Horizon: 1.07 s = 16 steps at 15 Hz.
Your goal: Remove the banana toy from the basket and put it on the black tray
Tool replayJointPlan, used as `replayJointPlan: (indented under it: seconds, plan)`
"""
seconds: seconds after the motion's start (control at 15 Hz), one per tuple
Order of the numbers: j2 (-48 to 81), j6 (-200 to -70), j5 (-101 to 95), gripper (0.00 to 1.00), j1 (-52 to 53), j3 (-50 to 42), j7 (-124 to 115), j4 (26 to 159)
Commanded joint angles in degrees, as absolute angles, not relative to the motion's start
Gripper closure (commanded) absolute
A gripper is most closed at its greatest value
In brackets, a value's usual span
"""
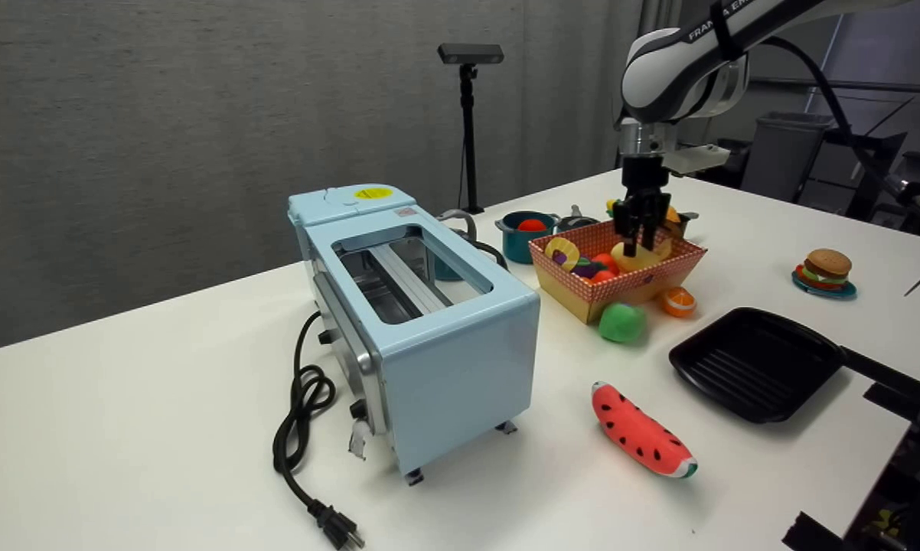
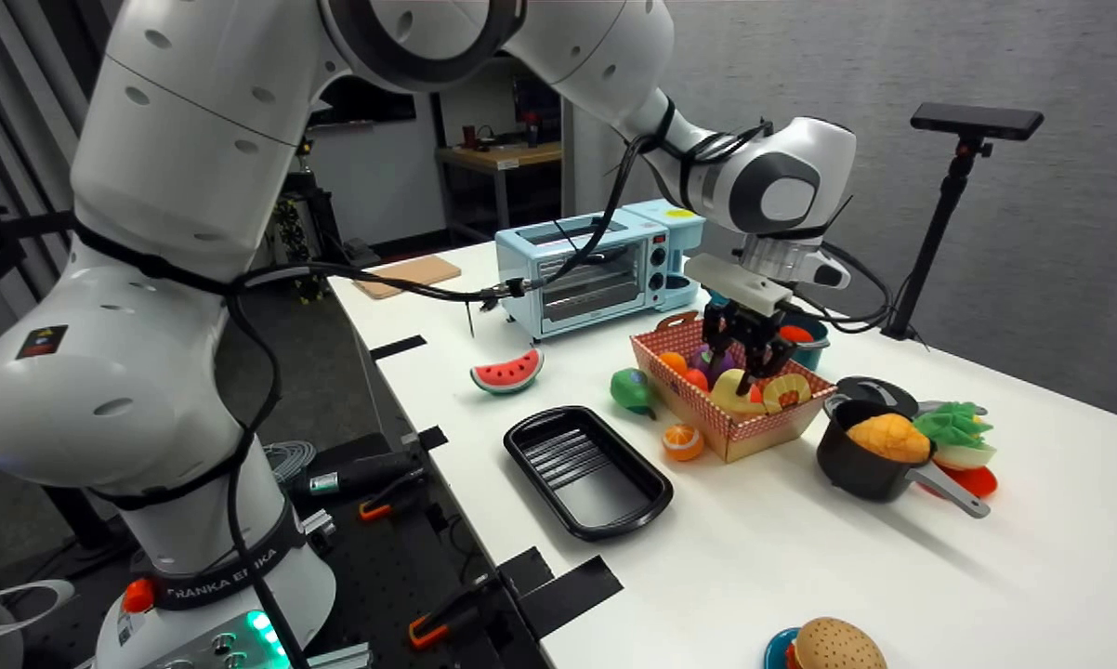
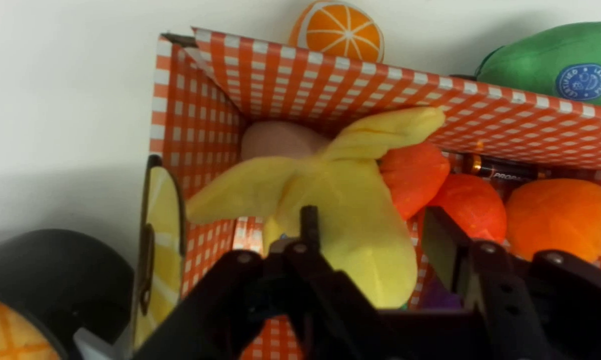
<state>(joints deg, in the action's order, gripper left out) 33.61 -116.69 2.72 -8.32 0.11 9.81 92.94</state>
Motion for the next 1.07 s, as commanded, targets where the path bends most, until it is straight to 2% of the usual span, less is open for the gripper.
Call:
replayJointPlan:
  seconds: [0.0,0.2,0.27,1.0]
  plan:
    - [33.4,-114.78,5.02,0.73,-9.25,0.55,11.65,91.54]
    - [32.49,-115.39,4.84,0.96,-8.93,0.57,11.31,92.16]
    - [32.22,-115.56,4.94,1.0,-8.94,0.65,11.35,92.37]
    - [29.82,-114.54,5.4,1.0,-8.92,1.22,11.77,93.21]
